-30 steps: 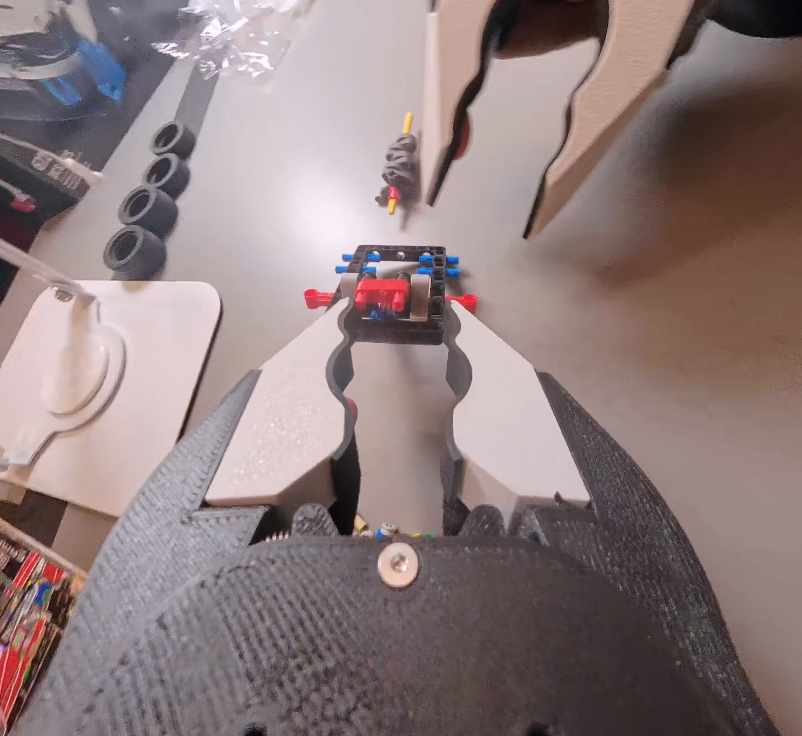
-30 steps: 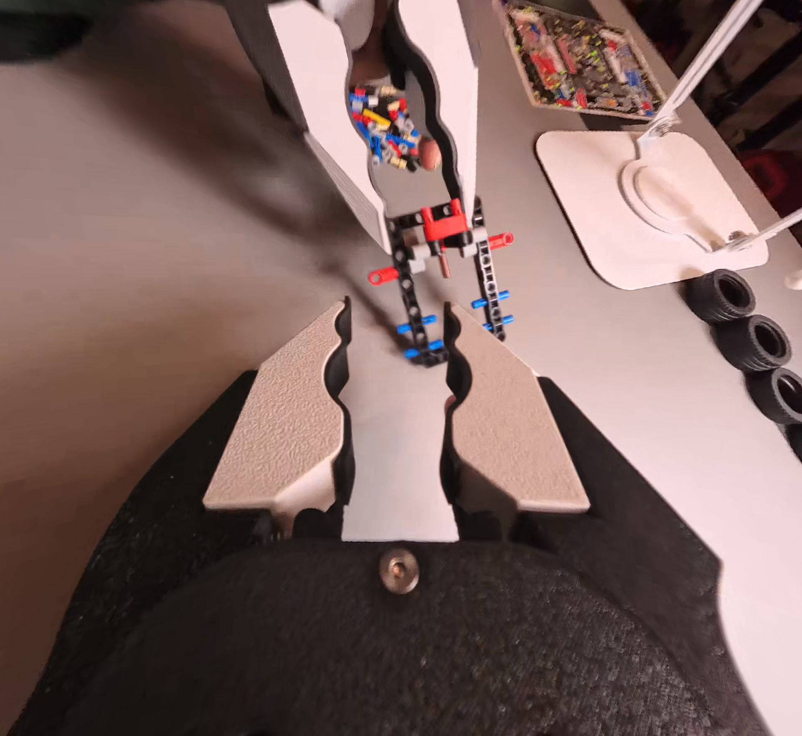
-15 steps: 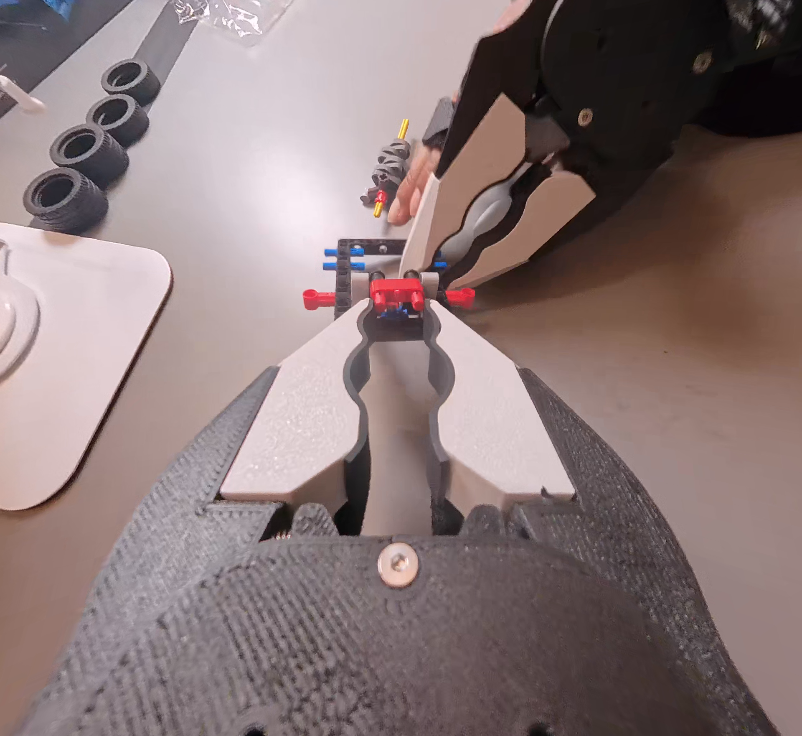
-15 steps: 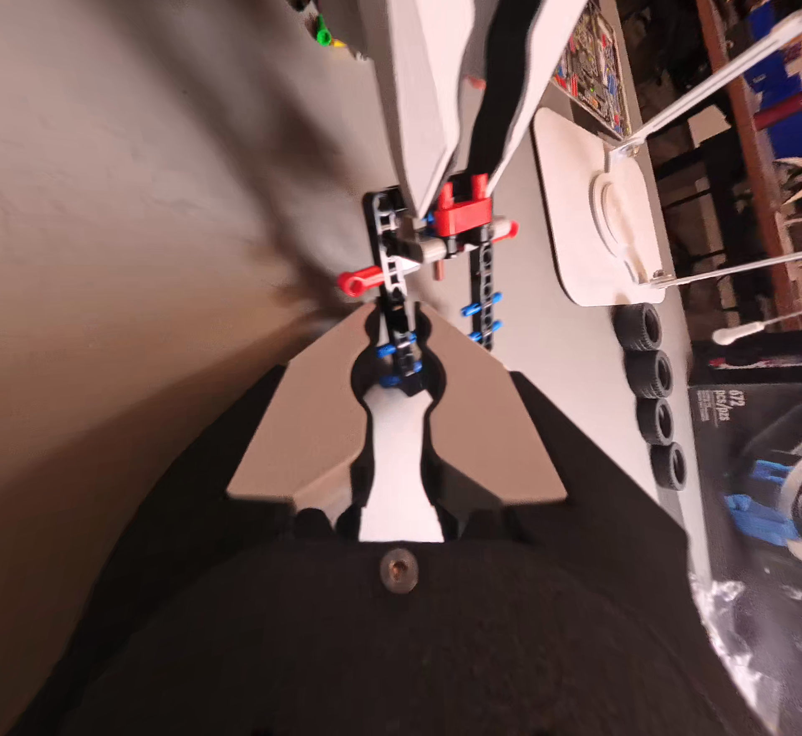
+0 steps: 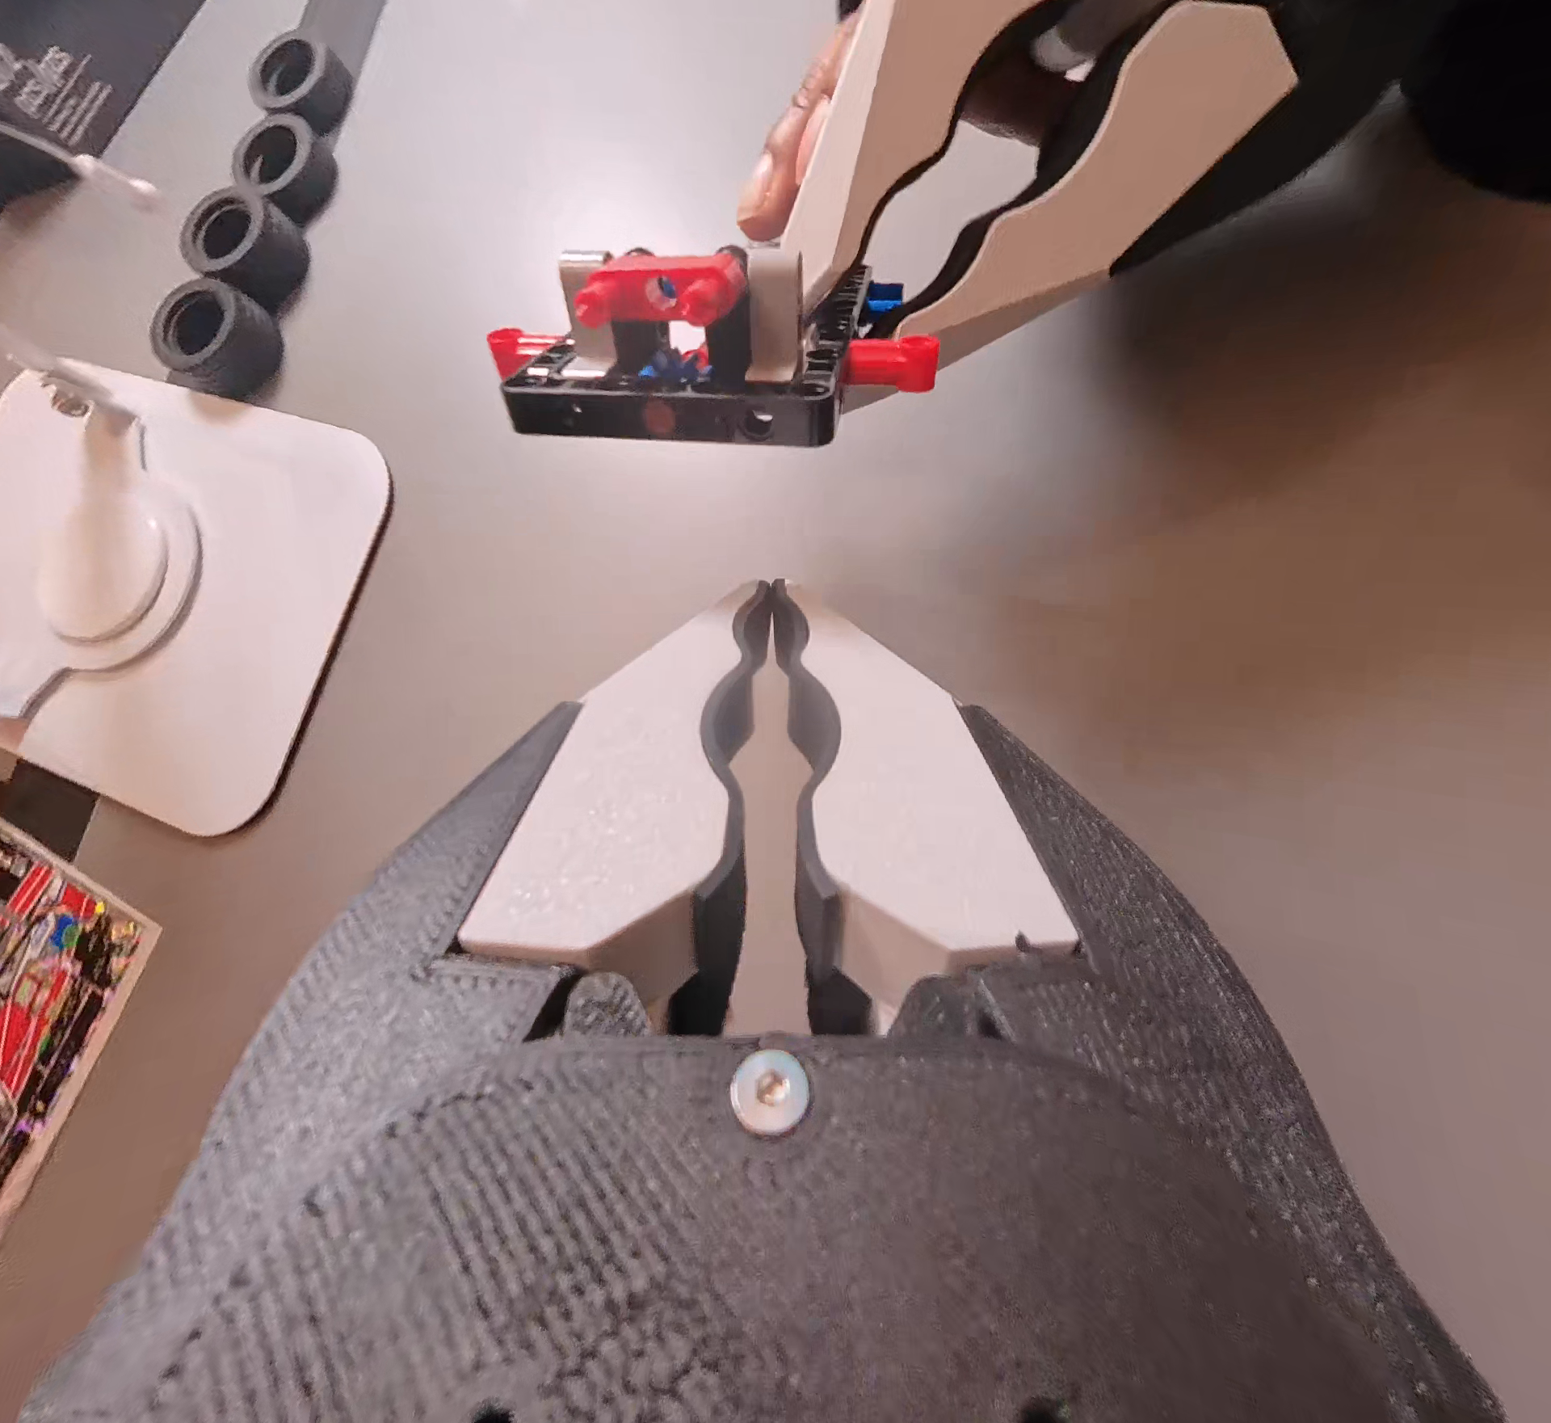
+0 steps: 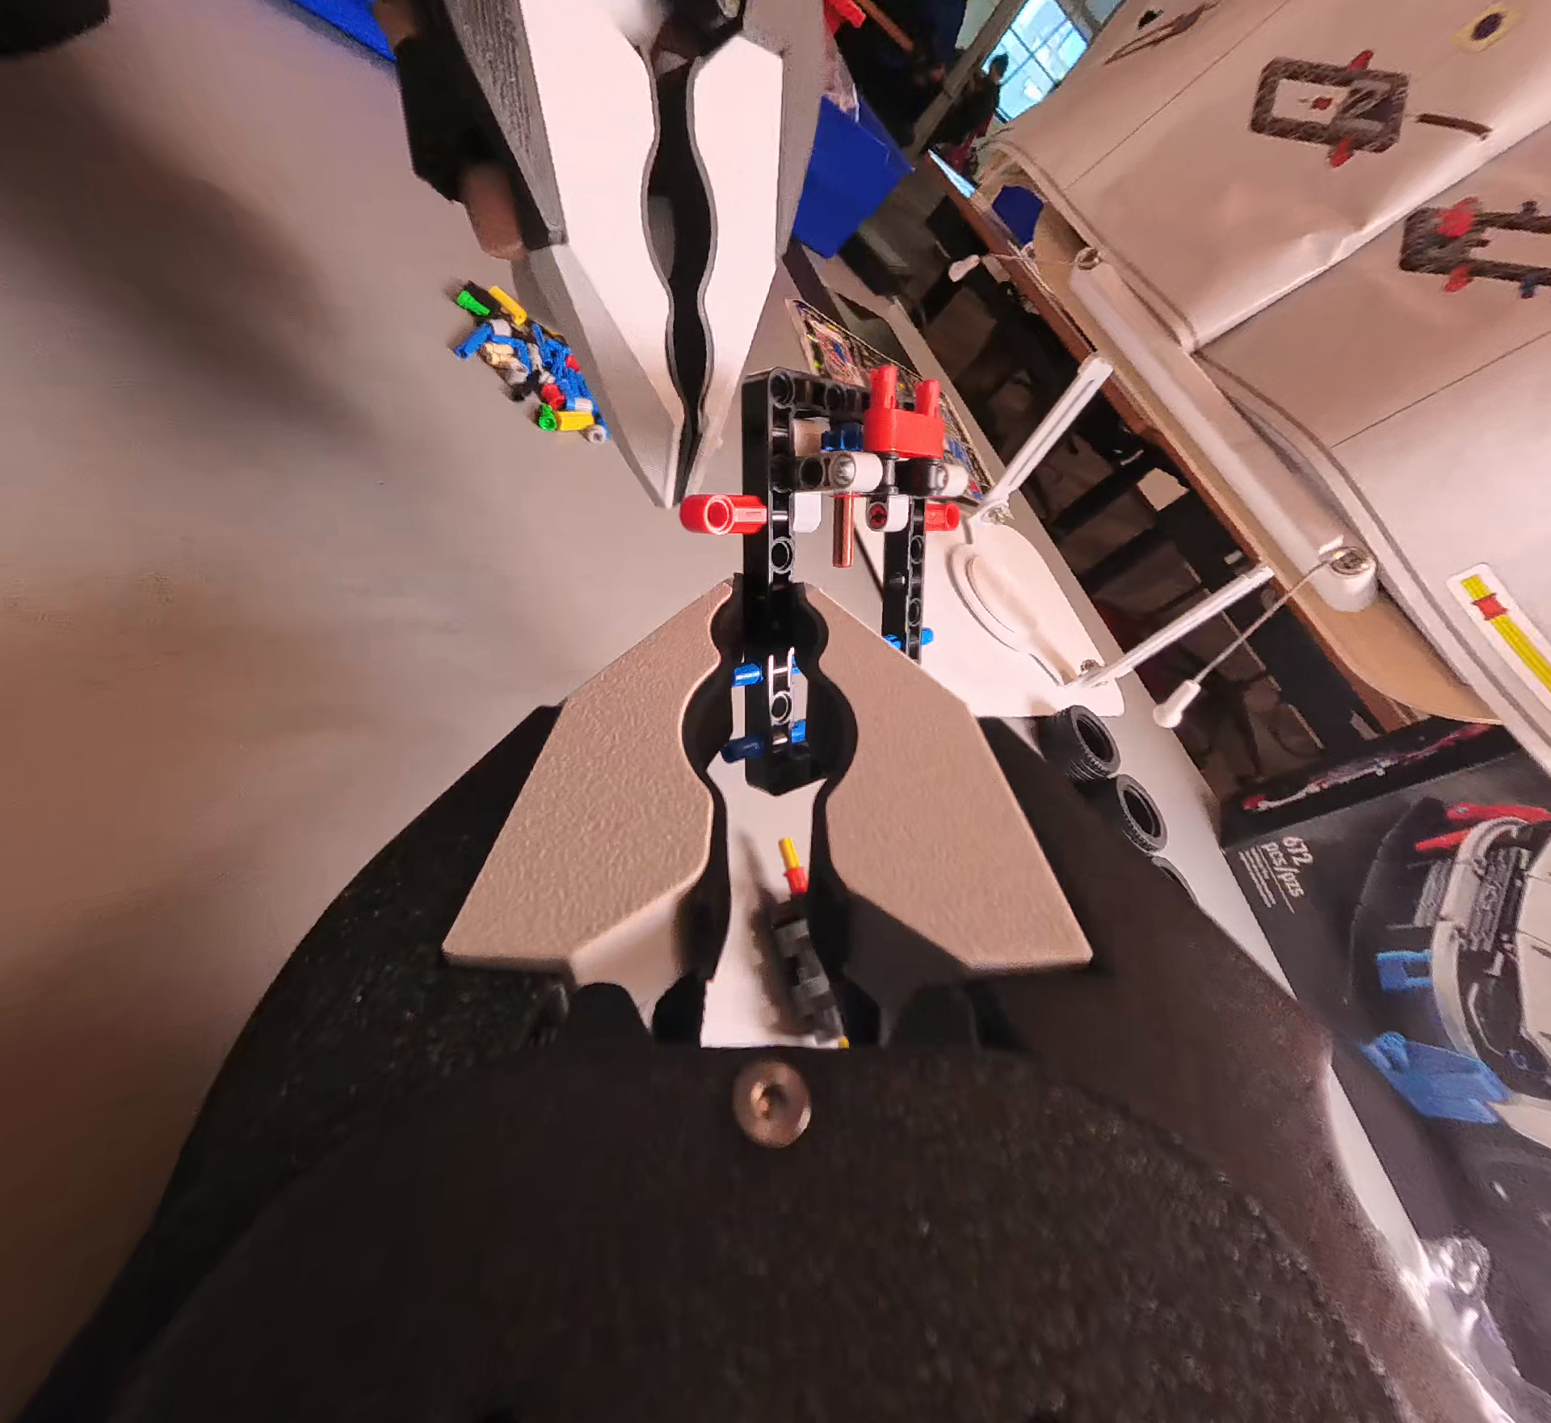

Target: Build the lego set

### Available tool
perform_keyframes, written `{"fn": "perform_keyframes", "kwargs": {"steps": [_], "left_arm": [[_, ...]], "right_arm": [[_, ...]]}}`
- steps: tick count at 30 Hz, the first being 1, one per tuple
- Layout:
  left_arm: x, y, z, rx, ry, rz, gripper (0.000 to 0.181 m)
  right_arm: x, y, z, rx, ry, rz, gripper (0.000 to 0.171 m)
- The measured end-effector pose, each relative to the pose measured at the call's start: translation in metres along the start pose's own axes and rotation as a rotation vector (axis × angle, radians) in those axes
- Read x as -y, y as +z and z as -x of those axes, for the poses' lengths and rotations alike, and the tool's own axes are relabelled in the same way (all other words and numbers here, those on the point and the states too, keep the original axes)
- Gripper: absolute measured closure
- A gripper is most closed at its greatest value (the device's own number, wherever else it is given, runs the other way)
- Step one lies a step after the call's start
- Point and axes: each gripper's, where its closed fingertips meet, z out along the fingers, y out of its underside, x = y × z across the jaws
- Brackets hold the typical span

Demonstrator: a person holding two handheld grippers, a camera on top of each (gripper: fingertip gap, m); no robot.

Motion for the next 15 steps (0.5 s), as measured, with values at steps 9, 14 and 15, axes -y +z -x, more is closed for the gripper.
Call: {"fn": "perform_keyframes", "kwargs": {"steps": [9,14,15], "left_arm": [[0.035,-0.021,0.014,0.049,-0.182,-0.196,0.181],[0.039,-0.02,0.009,0.051,-0.184,-0.194,0.181],[0.04,-0.02,0.008,0.059,-0.176,-0.189,0.181]], "right_arm": [[-0.017,0.003,-0.006,-0.088,-0.092,0.084,0.163],[-0.018,0.006,-0.001,-0.096,-0.161,0.087,0.162],[-0.019,0.007,0.001,-0.099,-0.188,0.092,0.162]]}}
